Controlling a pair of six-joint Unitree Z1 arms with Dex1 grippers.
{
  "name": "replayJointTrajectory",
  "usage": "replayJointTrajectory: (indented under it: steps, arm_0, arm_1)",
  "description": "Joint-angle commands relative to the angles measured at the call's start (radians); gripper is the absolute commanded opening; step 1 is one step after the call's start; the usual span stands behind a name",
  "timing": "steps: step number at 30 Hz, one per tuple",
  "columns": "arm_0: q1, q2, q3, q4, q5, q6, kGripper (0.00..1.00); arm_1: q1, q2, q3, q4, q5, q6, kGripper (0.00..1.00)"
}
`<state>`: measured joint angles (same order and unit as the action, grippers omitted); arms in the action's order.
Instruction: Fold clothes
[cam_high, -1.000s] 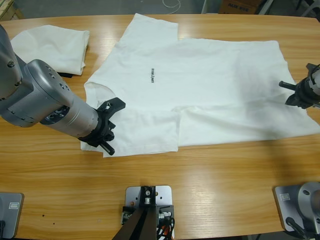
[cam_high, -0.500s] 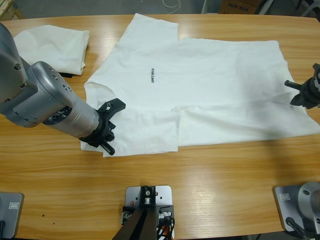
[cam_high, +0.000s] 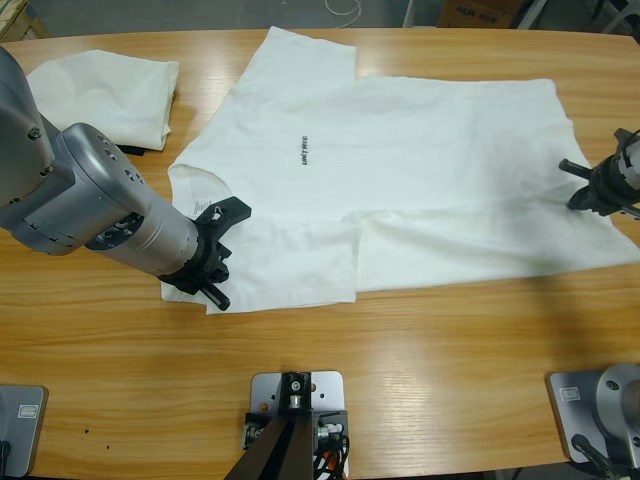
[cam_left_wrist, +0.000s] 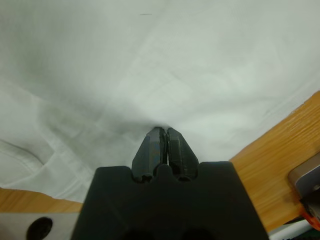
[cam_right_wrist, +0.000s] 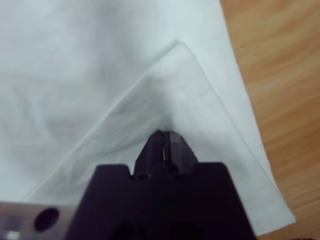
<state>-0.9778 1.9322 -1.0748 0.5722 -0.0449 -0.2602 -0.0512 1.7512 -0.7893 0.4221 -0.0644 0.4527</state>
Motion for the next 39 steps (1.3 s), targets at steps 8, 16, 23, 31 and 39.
replayJointTrajectory:
  steps: [8, 16, 23, 31, 39]
  arm_0:
    - [0.007, 0.097, 0.077, -0.005, 0.011, -0.007, 0.0]
    - [0.007, 0.072, 0.087, -0.005, 0.013, -0.008, 0.0]
    - [0.007, -0.142, 0.06, 0.033, 0.019, -0.054, 0.0]
    - [0.007, -0.209, 0.022, 0.054, 0.045, -0.31, 0.996]
    - [-0.004, 0.03, -0.031, 0.037, 0.113, -0.573, 0.996]
  arm_1:
    - [-0.156, -0.018, 0.01, 0.028, -0.07, 0.009, 0.0]
    - [-0.173, -0.064, 0.021, 0.06, -0.088, 0.015, 0.0]
    - [0.026, -0.3, -0.013, 0.226, -0.106, 0.103, 0.321]
    - [0.413, -0.243, -0.023, 0.228, -0.098, 0.223, 1.0]
    - [0.345, -0.148, 0.061, 0.062, -0.077, 0.233, 1.0]
